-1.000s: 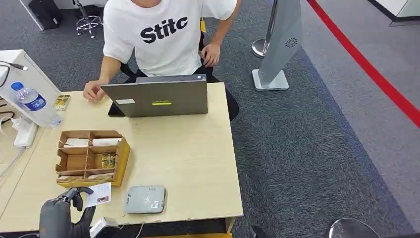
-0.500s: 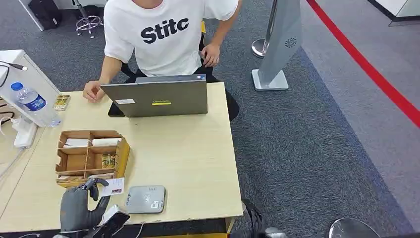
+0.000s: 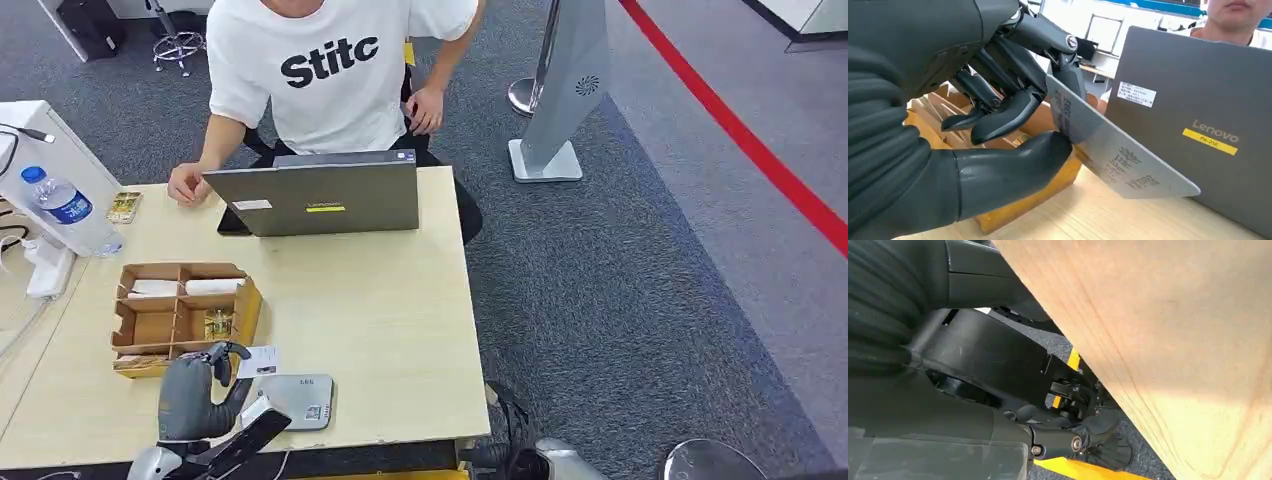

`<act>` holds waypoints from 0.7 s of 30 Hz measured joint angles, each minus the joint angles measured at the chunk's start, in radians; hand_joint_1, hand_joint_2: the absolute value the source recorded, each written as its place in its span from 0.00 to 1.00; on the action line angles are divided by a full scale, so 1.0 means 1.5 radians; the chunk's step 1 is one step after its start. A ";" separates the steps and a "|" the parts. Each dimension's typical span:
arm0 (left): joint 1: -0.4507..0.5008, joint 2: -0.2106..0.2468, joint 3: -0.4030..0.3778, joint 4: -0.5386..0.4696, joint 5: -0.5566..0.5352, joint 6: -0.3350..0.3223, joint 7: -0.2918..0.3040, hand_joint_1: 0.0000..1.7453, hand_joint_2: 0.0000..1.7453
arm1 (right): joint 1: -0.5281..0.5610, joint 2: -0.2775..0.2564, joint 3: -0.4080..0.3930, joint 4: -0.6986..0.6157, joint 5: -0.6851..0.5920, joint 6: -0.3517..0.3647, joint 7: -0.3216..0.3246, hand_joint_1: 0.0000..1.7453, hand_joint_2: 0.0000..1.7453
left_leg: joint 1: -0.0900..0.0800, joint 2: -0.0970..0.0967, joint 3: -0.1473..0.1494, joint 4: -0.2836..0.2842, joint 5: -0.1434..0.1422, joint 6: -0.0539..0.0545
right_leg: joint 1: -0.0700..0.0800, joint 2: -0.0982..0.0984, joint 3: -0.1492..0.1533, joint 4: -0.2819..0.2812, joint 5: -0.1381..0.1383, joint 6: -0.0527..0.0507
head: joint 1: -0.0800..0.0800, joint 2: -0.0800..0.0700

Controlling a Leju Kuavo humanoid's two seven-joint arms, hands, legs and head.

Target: Pass the card to the sensor for recognition and then transmit it.

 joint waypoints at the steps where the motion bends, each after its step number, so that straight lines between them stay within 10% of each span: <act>1: 0.000 0.000 -0.001 0.001 0.000 0.000 0.000 1.00 1.00 | 0.000 0.000 0.000 0.000 0.000 0.000 0.000 0.00 1.00 | 0.000 0.000 0.000 0.000 0.000 0.000 | 0.000 0.000 0.000 0.000 0.000 0.000 | 0.000 0.000; 21: -0.094 -0.030 -0.083 0.099 -0.042 -0.020 0.014 1.00 1.00 | -0.004 0.011 -0.024 0.000 0.036 0.010 0.006 0.00 1.00 | 0.000 -0.001 -0.001 0.000 0.000 0.000 | 0.000 -0.001 0.000 0.000 0.001 0.000 | 0.000 0.000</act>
